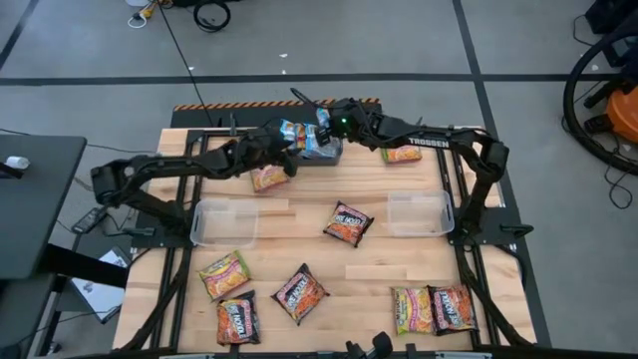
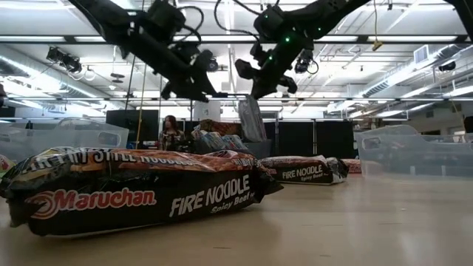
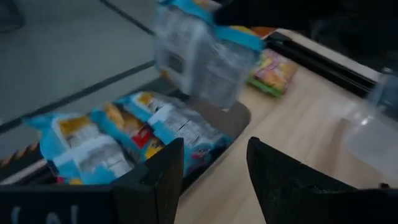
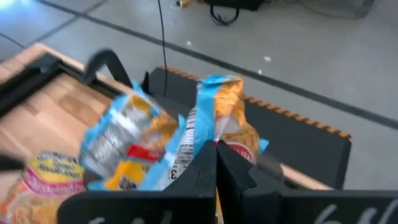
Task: Sort Maruchan noodles
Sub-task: Put the blue noodle pack into the black bin
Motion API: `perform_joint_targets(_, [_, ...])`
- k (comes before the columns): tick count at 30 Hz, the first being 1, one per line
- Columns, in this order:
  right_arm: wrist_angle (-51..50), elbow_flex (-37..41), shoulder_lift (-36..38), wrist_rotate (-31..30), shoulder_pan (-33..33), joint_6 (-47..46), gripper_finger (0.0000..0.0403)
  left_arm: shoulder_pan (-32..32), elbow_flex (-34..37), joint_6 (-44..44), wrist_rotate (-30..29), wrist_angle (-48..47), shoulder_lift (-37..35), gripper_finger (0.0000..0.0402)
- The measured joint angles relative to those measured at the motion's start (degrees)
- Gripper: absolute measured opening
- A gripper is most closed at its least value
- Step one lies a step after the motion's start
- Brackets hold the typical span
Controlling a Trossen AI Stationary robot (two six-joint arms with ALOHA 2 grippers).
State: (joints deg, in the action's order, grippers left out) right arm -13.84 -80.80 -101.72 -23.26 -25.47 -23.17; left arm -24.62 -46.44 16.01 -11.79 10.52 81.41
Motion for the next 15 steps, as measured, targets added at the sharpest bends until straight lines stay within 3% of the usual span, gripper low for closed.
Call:
perform_joint_targets(6, [0.69, 2.61, -0.07, -0.57, 0.1, -2.69, 0.0003, -0.36, -0.53, 5.95, -0.47, 7.31, 6.51, 0.0181])
perform_joint_targets(10, [1.98, 4.21, -0.07, 0.97, -0.69, -2.83, 0.0004, -0.69, -0.57, 10.52, -5.33, 6.27, 8.47, 0.018])
perform_joint_targets(15, [2.6, 5.44, -0.07, 2.18, -1.1, -3.88, 0.0005, -1.25, -9.47, 11.56, -6.82, -8.78, 8.37, 0.017])
